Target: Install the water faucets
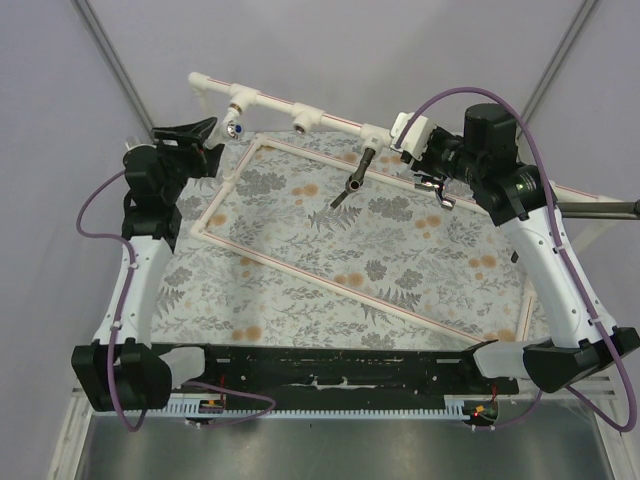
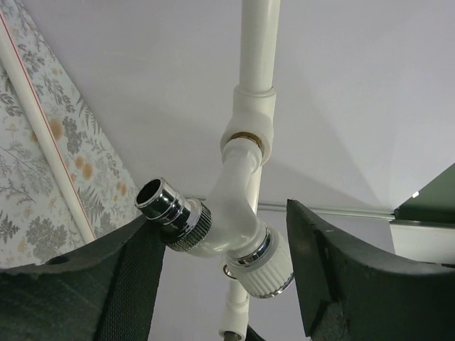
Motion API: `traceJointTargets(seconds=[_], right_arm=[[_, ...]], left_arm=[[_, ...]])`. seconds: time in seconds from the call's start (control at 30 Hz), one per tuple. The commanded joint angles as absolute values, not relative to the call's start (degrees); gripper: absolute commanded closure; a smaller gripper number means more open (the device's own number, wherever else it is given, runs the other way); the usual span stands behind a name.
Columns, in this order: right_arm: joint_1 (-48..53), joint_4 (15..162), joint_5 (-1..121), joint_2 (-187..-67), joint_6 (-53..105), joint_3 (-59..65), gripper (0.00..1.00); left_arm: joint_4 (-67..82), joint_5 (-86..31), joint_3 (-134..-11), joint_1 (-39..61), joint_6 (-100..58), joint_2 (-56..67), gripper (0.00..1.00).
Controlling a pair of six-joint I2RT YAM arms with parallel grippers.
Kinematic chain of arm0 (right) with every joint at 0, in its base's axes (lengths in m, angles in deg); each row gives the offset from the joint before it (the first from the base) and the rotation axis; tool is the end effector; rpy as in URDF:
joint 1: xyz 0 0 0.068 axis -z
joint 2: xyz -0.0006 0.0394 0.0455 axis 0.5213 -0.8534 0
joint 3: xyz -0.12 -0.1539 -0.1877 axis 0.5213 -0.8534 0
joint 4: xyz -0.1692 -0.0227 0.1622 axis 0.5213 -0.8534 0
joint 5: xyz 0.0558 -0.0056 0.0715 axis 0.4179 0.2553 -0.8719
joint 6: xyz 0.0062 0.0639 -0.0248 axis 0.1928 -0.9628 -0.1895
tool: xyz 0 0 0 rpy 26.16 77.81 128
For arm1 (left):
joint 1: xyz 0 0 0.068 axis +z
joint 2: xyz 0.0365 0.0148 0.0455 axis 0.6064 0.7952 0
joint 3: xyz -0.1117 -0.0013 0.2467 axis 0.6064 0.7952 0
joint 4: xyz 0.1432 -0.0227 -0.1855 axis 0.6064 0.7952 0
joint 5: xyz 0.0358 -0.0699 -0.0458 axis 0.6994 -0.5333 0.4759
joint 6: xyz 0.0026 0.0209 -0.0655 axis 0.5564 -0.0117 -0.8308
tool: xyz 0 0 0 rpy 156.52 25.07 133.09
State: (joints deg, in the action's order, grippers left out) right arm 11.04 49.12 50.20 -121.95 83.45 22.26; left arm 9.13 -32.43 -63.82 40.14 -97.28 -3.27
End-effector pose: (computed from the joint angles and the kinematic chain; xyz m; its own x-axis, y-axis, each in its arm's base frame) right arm 0.2400 0.1067 0.4483 0.2398 -0.6994 -0.6733 -0.6362 0.4107 -0.6532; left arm 0.2668 0.0003 0.3921 -0.1832 -0.9829 -0.0187 -0.0571 0.0296 -0.9979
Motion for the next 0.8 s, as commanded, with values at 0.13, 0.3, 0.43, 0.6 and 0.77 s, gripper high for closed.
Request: traceJointTargets(seconds=[0.13, 0.3, 0.43, 0.6, 0.77], right_arm=[[10.1, 40.9, 48.7, -122.1, 81.6, 19.8, 1.0], [10.1, 40.9, 49.1, -122.0, 81.9, 19.6, 1.0], [10.1, 41.1, 49.7, -121.7, 82.0, 19.5, 1.0], [10.1, 41.1, 49.5, -121.7, 81.9, 19.5, 1.0], [10.1, 41.2, 49.1, -121.9, 81.8, 19.5, 1.0]], left_arm=[[-1.2, -33.0, -64.1, 38.3, -103.3, -0.2, 0.54], [-1.1, -30.9, -64.2, 38.3, -93.9, -0.2, 0.83], [2.8, -29.3, -67.3, 38.4, -73.0, 0.0, 0.87], [7.1, -27.0, -71.0, 35.0, -31.8, 0.2, 0.88], [3.6, -21.5, -68.5, 26.2, 13.3, -1.8, 0.87]])
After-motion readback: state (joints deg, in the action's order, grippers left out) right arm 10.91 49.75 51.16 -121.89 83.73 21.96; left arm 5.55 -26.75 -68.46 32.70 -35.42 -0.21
